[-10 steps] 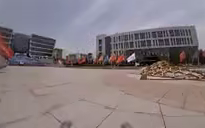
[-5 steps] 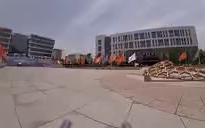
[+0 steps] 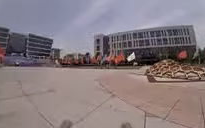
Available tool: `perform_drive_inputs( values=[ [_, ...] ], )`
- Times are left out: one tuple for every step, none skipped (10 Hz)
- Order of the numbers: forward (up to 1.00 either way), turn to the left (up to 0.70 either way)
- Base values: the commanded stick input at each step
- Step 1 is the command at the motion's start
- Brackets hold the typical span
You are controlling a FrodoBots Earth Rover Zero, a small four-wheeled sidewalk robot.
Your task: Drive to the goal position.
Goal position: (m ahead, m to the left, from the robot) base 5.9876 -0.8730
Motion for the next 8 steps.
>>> perform_drive_inputs(
  values=[
    [1.0,-0.1],
    [1.0,-0.21],
    [1.0,0.0],
    [1.0,-0.12],
    [1.0,-0.17],
    [1.0,0.0],
    [1.0,-0.04],
    [1.0,-0.25]
  ],
)
